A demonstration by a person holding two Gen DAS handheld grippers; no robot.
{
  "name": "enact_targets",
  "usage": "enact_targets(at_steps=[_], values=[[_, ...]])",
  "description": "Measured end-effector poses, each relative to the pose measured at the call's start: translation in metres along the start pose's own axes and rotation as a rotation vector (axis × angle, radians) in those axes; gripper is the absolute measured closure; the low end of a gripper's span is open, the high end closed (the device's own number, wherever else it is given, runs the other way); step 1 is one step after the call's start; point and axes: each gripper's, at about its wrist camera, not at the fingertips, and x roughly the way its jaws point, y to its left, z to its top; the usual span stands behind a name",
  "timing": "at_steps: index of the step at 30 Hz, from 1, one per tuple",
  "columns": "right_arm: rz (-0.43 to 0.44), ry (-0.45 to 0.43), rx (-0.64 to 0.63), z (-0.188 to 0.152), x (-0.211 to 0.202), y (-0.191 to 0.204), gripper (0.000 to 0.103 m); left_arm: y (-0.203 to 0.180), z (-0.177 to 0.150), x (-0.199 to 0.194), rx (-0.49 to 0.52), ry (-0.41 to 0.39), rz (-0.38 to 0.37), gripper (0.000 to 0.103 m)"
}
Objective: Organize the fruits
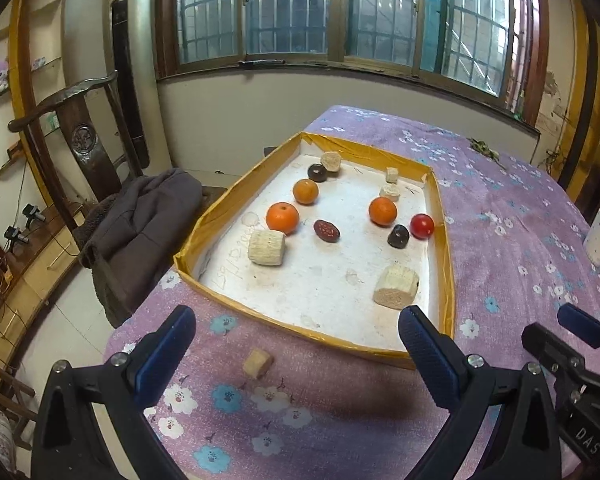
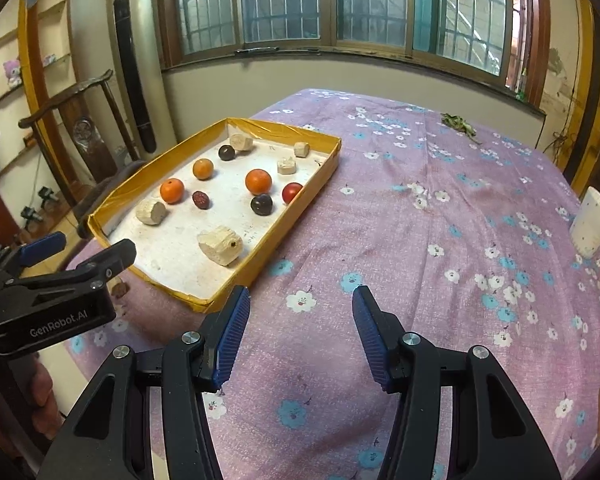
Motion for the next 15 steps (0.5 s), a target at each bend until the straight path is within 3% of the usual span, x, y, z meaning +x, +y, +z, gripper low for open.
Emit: enact_targets(at_steps=[1, 3, 15], values=[[-0.007, -0.003, -0.003, 0.0, -0.001, 0.001, 0.032, 0.001, 0.0, -0.002, -0.007, -0.014, 0.017, 0.0], [-0.031, -0.032, -0.009, -0.002, -0.005, 0.003, 0.014, 0.002, 0.0, -0.004, -0.007, -0.04, 0.045, 0.001], [-0.073, -0.043, -0.016, -0.004, -0.008, 0.011, 0.007, -0.005, 0.002, -0.01, 0.077, -0.059, 0.047, 0.001]])
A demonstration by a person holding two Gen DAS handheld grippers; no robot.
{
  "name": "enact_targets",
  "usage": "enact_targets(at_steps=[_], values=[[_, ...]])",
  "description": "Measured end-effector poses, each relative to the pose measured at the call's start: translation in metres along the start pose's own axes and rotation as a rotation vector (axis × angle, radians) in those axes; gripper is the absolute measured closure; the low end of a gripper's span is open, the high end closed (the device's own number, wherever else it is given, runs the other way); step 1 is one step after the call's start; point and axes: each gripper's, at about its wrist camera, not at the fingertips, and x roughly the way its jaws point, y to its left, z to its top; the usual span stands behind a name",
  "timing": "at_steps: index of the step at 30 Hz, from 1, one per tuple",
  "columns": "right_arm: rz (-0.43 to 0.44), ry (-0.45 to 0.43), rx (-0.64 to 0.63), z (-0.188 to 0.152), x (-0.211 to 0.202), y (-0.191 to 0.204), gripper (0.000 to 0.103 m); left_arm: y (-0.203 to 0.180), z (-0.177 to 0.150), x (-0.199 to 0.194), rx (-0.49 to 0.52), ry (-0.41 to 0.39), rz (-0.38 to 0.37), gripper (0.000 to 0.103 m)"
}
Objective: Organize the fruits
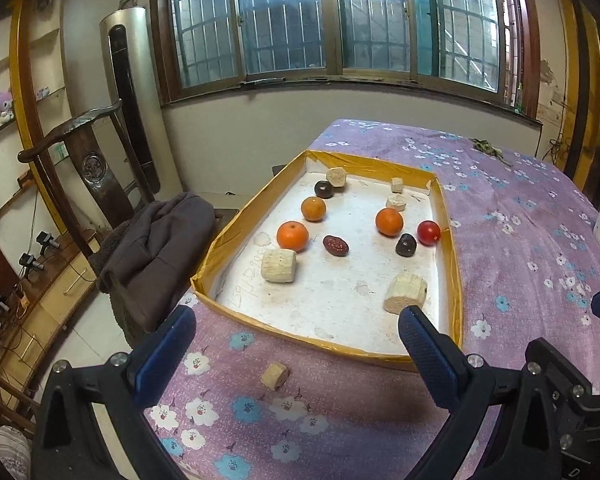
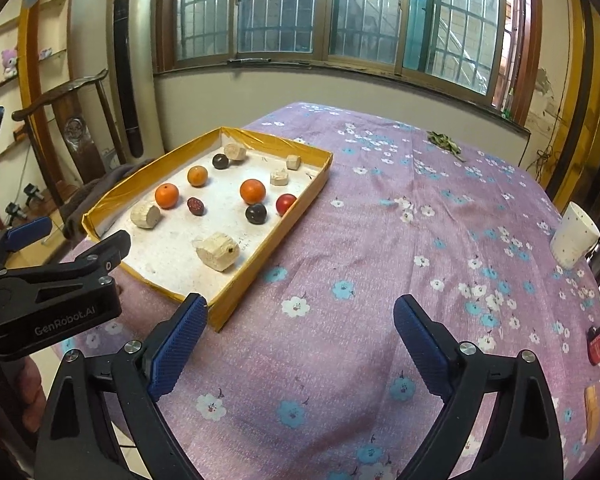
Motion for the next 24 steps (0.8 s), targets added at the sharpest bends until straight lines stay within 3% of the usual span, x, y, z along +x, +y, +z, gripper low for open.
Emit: enact_targets(at_steps=[7, 24], values=[[-0.016, 0.006, 0.015, -0.003, 0.001, -0.001, 0.001, 0.01, 0.001, 0.004, -0.051, 0.03, -0.026, 0.001], [-0.024, 0.005, 0.054, -0.004, -0.003, -0.006, 0.0, 0.015, 0.001, -0.003, -0.054, 0.034, -0.071, 0.001]])
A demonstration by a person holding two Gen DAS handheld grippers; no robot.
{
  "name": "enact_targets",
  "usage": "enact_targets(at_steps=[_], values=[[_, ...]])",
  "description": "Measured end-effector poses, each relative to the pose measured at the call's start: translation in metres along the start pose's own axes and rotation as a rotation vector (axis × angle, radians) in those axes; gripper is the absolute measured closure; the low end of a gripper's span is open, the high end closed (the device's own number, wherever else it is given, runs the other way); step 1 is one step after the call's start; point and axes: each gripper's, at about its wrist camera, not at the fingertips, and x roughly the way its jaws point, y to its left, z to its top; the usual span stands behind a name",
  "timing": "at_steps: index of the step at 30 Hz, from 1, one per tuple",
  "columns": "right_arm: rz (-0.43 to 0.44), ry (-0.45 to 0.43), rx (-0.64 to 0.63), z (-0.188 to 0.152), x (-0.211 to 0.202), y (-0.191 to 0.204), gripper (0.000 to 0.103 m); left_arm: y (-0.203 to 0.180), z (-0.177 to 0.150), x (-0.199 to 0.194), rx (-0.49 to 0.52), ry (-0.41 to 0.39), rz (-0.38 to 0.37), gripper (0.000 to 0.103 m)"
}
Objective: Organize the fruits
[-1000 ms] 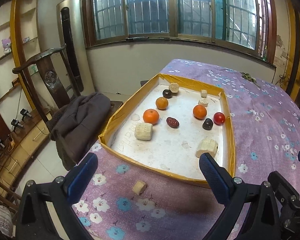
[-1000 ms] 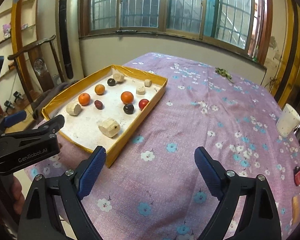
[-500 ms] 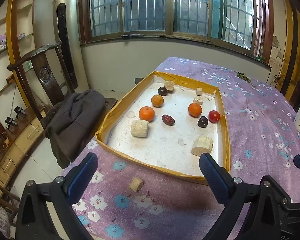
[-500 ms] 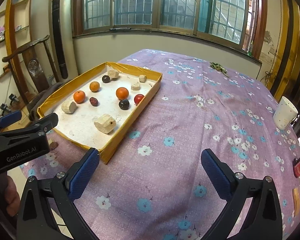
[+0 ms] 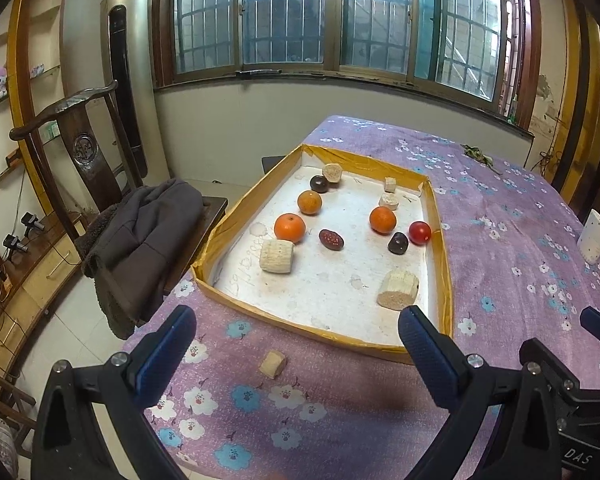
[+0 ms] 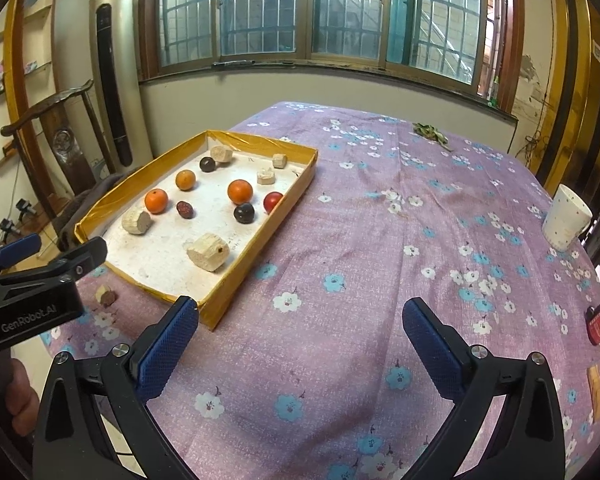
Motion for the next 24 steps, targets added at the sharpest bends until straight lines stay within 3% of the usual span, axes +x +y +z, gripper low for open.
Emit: enact_targets(at_steps=[24], values=[[-0.05, -0.033, -0.002, -0.002, -0.012, -0.001, 0.0, 0.0, 0.005, -0.009, -0.013, -0.058, -0.088, 0.001]])
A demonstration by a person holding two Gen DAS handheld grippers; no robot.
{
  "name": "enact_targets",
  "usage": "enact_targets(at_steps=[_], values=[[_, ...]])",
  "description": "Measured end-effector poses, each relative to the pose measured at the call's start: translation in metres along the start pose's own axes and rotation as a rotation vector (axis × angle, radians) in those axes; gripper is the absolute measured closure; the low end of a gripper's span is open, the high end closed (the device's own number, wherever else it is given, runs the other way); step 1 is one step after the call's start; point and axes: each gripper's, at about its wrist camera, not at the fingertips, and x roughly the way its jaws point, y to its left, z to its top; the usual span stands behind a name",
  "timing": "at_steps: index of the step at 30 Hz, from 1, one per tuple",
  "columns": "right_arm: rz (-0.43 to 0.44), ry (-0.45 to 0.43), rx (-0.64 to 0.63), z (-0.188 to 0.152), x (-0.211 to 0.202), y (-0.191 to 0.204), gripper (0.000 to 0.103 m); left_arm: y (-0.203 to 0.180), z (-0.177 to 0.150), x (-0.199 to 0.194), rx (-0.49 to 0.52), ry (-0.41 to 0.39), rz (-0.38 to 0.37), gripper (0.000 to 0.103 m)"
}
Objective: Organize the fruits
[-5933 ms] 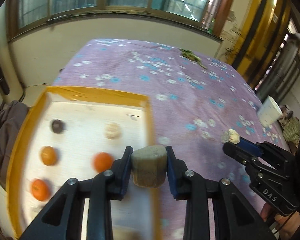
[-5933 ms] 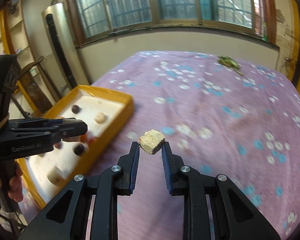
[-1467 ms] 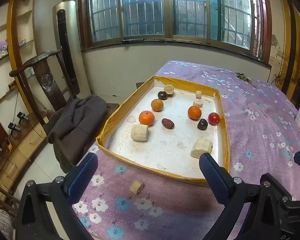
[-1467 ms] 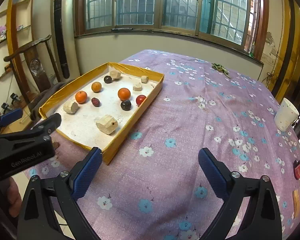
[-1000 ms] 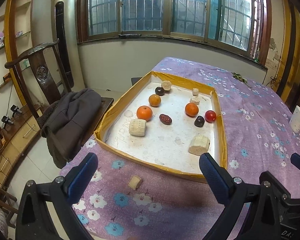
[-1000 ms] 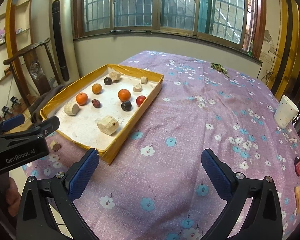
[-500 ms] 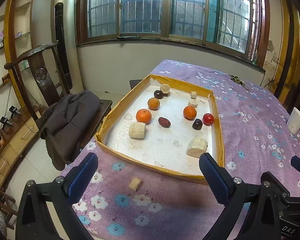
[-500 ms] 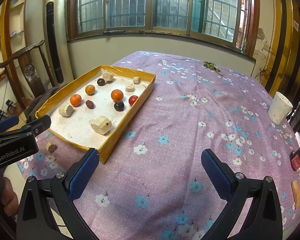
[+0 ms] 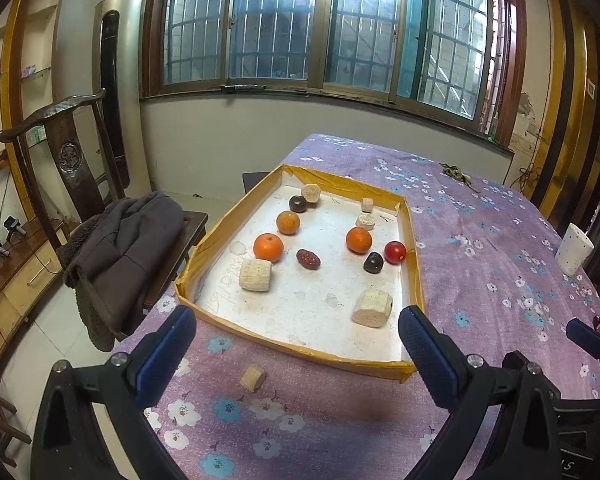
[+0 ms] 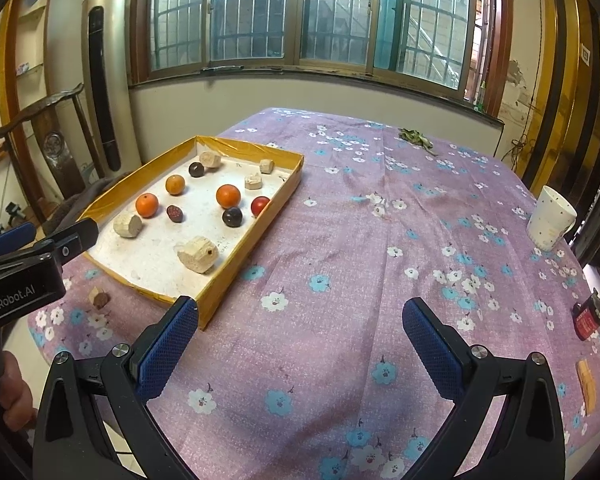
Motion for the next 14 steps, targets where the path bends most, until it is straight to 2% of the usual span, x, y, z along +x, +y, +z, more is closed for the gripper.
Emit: enact_targets(at_steps=[14], values=[[-0.007, 0.025, 0.018, -0.0004, 0.0048, -0.0023, 0.0, -0.0105, -0.0001, -0.0007, 0.048, -0.047, -0.009, 0.001]])
